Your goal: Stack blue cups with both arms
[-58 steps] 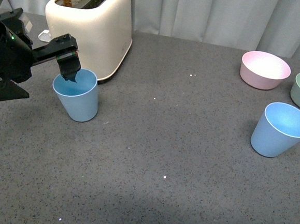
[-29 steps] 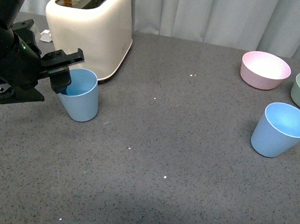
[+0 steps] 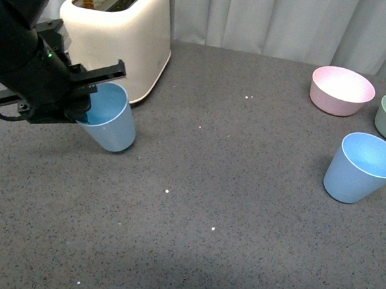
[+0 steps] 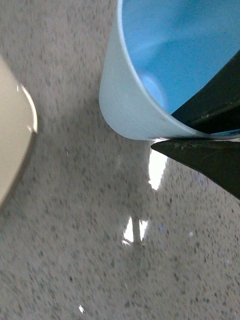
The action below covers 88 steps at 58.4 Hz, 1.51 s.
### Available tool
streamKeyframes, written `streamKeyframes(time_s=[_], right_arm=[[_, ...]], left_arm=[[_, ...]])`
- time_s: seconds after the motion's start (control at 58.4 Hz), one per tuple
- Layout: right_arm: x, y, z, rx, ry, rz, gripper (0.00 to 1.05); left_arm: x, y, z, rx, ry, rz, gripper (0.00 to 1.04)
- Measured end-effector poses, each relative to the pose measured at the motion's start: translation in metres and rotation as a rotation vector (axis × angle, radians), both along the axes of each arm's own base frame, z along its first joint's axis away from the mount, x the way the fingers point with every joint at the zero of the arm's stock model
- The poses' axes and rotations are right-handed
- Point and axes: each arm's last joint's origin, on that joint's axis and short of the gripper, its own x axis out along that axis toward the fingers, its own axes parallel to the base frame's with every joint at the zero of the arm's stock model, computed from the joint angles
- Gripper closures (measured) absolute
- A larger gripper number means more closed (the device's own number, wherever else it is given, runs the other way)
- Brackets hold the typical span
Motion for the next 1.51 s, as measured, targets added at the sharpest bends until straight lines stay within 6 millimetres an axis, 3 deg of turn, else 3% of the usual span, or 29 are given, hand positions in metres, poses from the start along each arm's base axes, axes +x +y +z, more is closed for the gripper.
streamKeyframes(time_s=[0.137,0.274,0.428,0.599,0.702,0.822,1.027,1.112,1.267,1.455,1.506], right_arm=[[0.000,0.000,0.000,0.000,0.000,0.000,0.10],[0.000,0.000,0.000,0.000,0.000,0.000,0.10],[0.000,0.000,0.000,0.000,0.000,0.000,0.10],[0.000,0.000,0.000,0.000,0.000,0.000,0.10],[0.000,0.000,0.000,0.000,0.000,0.000,0.10],[0.000,0.000,0.000,0.000,0.000,0.000,0.10],[0.000,0.000,0.000,0.000,0.000,0.000,0.10],[0.000,0.000,0.000,0.000,0.000,0.000,0.10],[0.000,0.000,0.000,0.000,0.000,0.000,0.10],[0.000,0.000,0.000,0.000,0.000,0.000,0.10],[0.000,0.000,0.000,0.000,0.000,0.000,0.10]], left_arm=[[0.008,-0.032,0.002,-0.001,0.000,-0.071,1.01],[0.014,-0.069,-0.009,0.005,0.045,-0.147,1.01],[0.018,-0.085,-0.012,0.009,0.081,-0.178,1.01],[0.020,-0.087,-0.012,0.013,0.088,-0.181,1.01],[0.020,-0.087,-0.009,0.005,0.080,-0.181,0.81],[0.020,-0.084,0.001,-0.001,0.031,-0.175,0.65],[0.005,-0.067,0.046,0.054,-0.154,-0.110,0.34],[-0.005,-0.052,0.049,0.168,-0.448,-0.060,0.46],[-0.047,-0.009,0.035,0.235,-0.862,-0.052,0.71],[-0.094,0.028,0.050,0.247,-1.046,-0.021,1.01],[-0.106,0.035,0.050,0.249,-1.048,-0.030,1.01]])
